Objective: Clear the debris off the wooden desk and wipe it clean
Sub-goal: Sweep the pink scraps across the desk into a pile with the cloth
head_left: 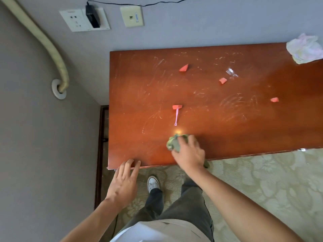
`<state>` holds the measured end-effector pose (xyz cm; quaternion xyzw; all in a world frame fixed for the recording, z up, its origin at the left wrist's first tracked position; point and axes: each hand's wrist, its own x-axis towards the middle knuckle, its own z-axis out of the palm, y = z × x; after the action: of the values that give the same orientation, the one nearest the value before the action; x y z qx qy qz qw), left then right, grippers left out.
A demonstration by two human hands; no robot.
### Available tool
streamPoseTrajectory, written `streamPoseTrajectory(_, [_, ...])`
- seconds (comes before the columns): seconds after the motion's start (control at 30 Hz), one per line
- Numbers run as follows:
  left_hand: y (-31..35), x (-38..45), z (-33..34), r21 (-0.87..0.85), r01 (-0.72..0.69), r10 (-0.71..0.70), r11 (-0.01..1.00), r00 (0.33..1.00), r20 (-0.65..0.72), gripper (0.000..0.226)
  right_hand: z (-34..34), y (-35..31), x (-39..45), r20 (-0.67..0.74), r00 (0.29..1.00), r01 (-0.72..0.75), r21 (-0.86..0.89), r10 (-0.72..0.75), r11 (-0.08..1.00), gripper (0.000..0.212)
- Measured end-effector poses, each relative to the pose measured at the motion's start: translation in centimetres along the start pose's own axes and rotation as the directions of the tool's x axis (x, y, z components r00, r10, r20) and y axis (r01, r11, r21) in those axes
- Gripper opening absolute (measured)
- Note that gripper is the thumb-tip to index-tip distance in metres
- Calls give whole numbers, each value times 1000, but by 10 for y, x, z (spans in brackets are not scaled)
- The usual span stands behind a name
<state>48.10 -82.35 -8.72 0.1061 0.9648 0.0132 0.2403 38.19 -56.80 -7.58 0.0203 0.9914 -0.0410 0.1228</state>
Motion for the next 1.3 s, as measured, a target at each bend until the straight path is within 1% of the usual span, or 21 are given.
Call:
streamPoseTrajectory(0.07, [-10, -5, 2, -22, 16, -16, 1000, 1000, -12, 90, -2, -11, 2, -44, 979, -197, 38, 199, 980, 56])
streamPoseTrajectory(0.13, [-15, -9, 4, -75, 17, -19, 997, 1000, -25, 86, 5, -40, -7, -48, 984, -167, 35, 169, 985, 58])
streamPoseTrajectory(0.23, [-20, -11, 2, -134, 48, -58, 990, 996, -71, 74, 19, -79, -28, -6, 984, 179, 48, -179, 983, 62])
streamPoseTrajectory(0.33, [-33, -14, 8, -169, 133, -152, 977, 983, -106, 73, 18, -82, -18, 81, 871, 481, 58, -484, 875, 61])
streamPoseTrajectory(0.4, [-44, -16, 13, -163, 174, -192, 971, 976, -104, 78, 10, -64, -2, 115, 901, 416, 41, -417, 909, 59])
streamPoseTrajectory(0.47, [-48, -19, 15, -123, 172, -184, 978, 978, -99, 81, 3, -52, 6, 36, 987, 157, -7, -157, 988, 59])
streamPoseTrajectory(0.53, [-47, -21, 16, -126, 146, -160, 981, 981, -108, 81, 3, -64, 5, -10, 1000, -23, 13, 23, 1000, 62])
streamPoseTrajectory(0.57, [-47, -22, 15, -146, 141, -158, 979, 981, -113, 80, 4, -80, 0, -8, 1000, -19, 23, 19, 1000, 63])
streamPoseTrajectory(0.63, [-49, -24, 14, -204, 144, -172, 968, 977, -124, 77, 10, -116, -11, -6, 989, 147, 36, -147, 989, 62])
streamPoseTrajectory(0.73, [-52, -30, 12, -301, 130, -195, 945, 961, -195, 71, 21, -158, -19, 35, 880, 473, 38, -474, 880, 59])
streamPoseTrajectory(0.87, [-58, -36, 20, -345, 94, -208, 934, 928, -309, 69, 11, -146, 16, 186, 558, 820, 29, -809, 572, 52])
streamPoseTrajectory(0.9, [-60, -36, 23, -340, 94, -207, 936, 927, -313, 69, 9, -135, 29, 216, 538, 834, 0, -815, 551, 53])
streamPoseTrajectory(0.93, [-61, -36, 24, -335, 100, -210, 937, 927, -310, 68, 5, -126, 39, 218, 609, 784, -26, -762, 620, 55])
streamPoseTrajectory(1.0, [-61, -34, 26, -329, 110, -216, 938, 927, -306, 66, 2, -122, 43, 116, 874, 477, -15, -472, 879, 60])
streamPoseTrajectory(1.03, [-61, -32, 26, -327, 116, -221, 938, 926, -307, 65, 3, -131, 38, 57, 952, 301, 11, -301, 954, 60])
streamPoseTrajectory(1.07, [-61, -29, 25, -325, 119, -225, 938, 924, -311, 63, 5, -144, 30, 25, 973, 229, 41, -230, 973, 59])
streamPoseTrajectory(1.13, [-62, -23, 26, -321, 123, -226, 939, 924, -309, 58, 16, -164, 14, 6, 897, 442, 6, -442, 897, 55])
streamPoseTrajectory(1.2, [-65, -17, 25, -333, 122, -229, 935, 924, -305, 61, 25, -158, 14, 72, 602, 797, -7, -795, 604, 51])
streamPoseTrajectory(1.23, [-66, -14, 25, -327, 120, -226, 937, 924, -309, 63, 20, -148, 26, 121, 498, 865, 7, -859, 502, 50])
streamPoseTrajectory(1.27, [-66, -10, 24, -312, 116, -217, 943, 925, -313, 66, 12, -139, 41, 166, 486, 870, 3, -858, 493, 51])
streamPoseTrajectory(1.3, [-64, -5, 23, -292, 111, -204, 950, 928, -312, 68, 8, -130, 57, 165, 560, 826, -37, -812, 562, 53])
